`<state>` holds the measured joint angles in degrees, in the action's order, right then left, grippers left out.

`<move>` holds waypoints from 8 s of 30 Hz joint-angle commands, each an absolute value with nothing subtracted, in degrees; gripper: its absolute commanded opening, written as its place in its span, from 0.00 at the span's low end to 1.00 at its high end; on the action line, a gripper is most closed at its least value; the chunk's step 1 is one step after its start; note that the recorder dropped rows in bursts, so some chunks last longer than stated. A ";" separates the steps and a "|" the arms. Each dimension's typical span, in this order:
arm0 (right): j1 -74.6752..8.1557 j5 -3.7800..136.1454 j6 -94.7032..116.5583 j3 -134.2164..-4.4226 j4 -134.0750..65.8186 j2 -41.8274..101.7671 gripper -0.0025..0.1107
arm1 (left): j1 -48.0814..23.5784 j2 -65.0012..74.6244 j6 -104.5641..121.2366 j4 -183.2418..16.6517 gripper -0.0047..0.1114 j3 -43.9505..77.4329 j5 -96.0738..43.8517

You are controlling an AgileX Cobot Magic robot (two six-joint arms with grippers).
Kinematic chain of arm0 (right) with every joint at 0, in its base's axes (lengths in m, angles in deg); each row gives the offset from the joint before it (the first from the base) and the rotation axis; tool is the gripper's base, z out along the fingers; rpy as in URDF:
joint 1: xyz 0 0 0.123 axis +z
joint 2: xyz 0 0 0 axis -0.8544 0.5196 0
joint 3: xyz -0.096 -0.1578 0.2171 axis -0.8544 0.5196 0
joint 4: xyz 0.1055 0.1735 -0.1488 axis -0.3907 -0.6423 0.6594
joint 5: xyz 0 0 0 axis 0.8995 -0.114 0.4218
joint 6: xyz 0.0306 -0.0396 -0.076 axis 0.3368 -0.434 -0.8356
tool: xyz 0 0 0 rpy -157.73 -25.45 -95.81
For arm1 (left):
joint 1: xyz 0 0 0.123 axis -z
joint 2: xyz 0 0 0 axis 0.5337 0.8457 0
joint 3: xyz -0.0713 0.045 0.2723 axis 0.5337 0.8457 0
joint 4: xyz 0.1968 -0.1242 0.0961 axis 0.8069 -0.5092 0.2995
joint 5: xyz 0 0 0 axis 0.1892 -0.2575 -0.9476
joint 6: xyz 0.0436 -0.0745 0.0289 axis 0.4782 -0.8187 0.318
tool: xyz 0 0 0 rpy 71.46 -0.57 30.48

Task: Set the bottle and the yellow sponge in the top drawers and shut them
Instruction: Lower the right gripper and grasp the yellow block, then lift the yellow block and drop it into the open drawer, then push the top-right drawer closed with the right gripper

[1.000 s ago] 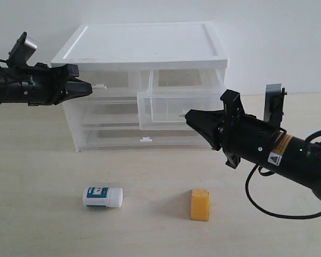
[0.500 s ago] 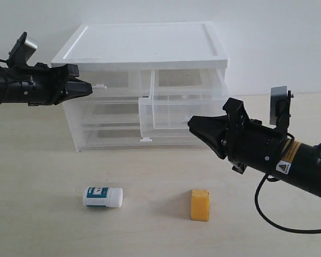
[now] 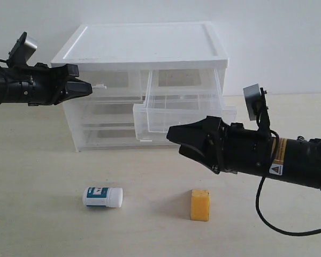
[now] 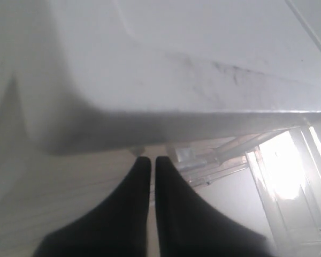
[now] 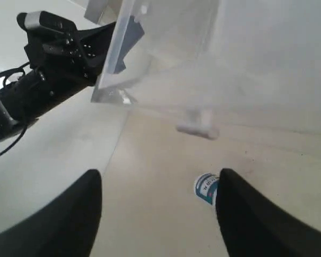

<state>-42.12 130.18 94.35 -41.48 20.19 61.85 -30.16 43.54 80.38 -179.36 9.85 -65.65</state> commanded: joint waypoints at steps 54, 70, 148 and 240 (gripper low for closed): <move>-22.13 72.14 71.08 -41.27 2.10 53.09 0.53 | -30.38 43.64 80.10 -180.84 0.07 8.74 -62.82; -22.13 66.49 68.49 -46.34 2.21 60.69 0.35 | -30.38 43.64 80.10 -180.68 0.07 8.74 -63.12; -24.28 54.81 59.10 -63.98 1.22 40.57 0.53 | -30.38 43.64 80.42 -179.89 0.07 8.74 -63.37; -29.56 66.18 73.94 -73.70 15.35 56.18 0.53 | -30.38 43.64 80.56 -179.44 0.07 8.74 -64.93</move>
<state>-29.02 64.99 74.07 -71.75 14.93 56.38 -30.16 43.54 80.37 -177.82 9.51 -66.21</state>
